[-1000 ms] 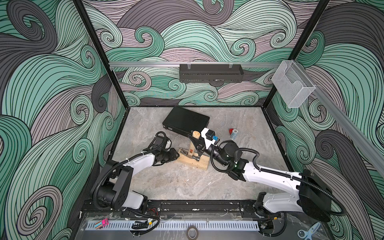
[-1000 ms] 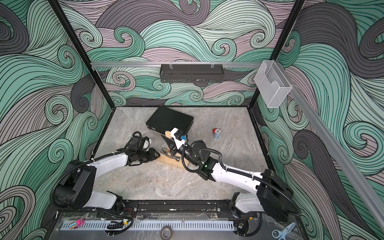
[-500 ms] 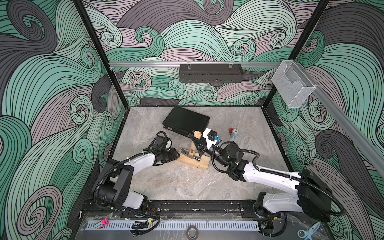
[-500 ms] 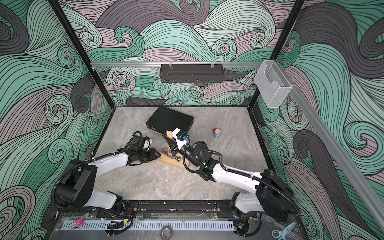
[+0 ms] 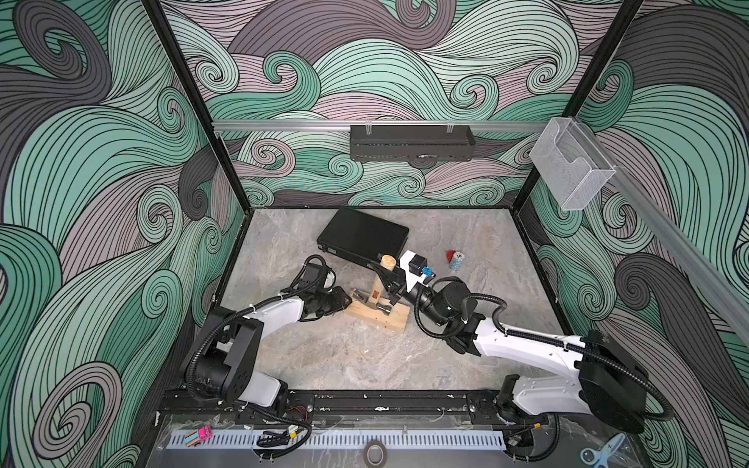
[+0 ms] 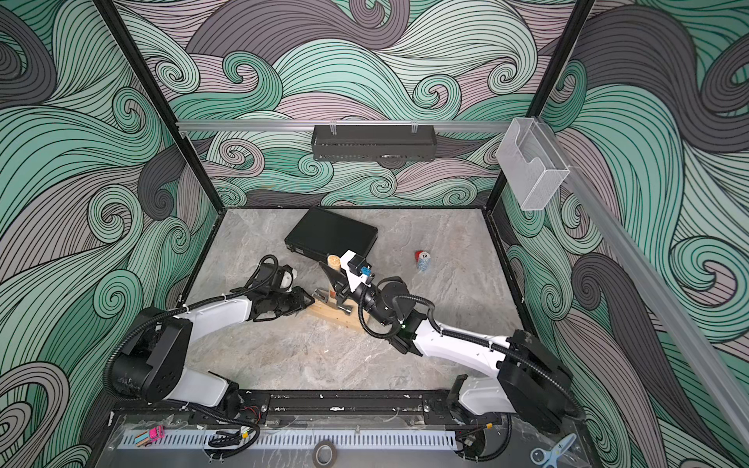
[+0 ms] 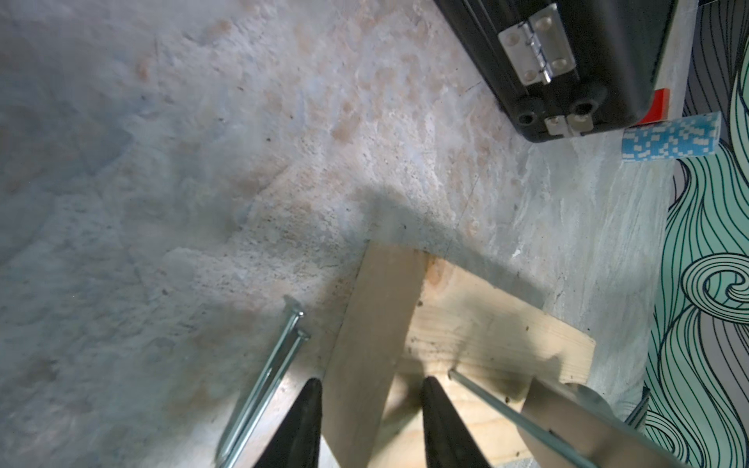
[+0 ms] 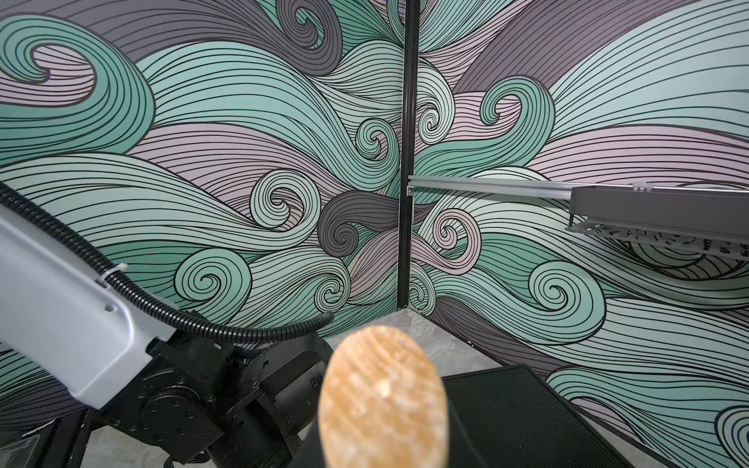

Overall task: Use a claw hammer to pull out a nail
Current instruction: Remove the nail from the mounting plate.

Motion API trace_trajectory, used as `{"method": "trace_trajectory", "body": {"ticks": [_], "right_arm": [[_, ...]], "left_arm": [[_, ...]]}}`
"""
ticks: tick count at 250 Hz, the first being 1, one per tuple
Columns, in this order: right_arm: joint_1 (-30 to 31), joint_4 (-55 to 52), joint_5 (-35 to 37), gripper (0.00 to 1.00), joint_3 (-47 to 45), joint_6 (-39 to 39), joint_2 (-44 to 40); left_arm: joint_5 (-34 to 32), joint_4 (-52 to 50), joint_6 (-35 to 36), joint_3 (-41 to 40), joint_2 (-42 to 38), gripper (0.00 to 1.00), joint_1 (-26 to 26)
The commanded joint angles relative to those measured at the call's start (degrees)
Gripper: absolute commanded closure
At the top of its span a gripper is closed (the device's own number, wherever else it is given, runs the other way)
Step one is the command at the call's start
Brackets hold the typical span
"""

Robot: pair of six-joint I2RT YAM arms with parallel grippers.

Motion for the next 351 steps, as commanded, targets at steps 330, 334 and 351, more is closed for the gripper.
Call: {"method": "trace_trajectory", "body": {"ticks": [330, 334, 351], "right_arm": [[0.6, 7.9, 0.5, 1.00, -4.5, 10.2, -0.1], [0.6, 7.9, 0.6, 1.00, -4.5, 10.3, -0.1], [0.5, 8.2, 0.7, 1.00, -4.8, 10.3, -0.1]], "left_arm": [[-7.5, -9.5, -0.3, -3.0, 4.6, 0.62, 0.0], [-7.5, -9.5, -0.4, -3.0, 4.5, 0.62, 0.0], [-7.5, -9.5, -0.3, -3.0, 4.6, 0.62, -0.1]]}}
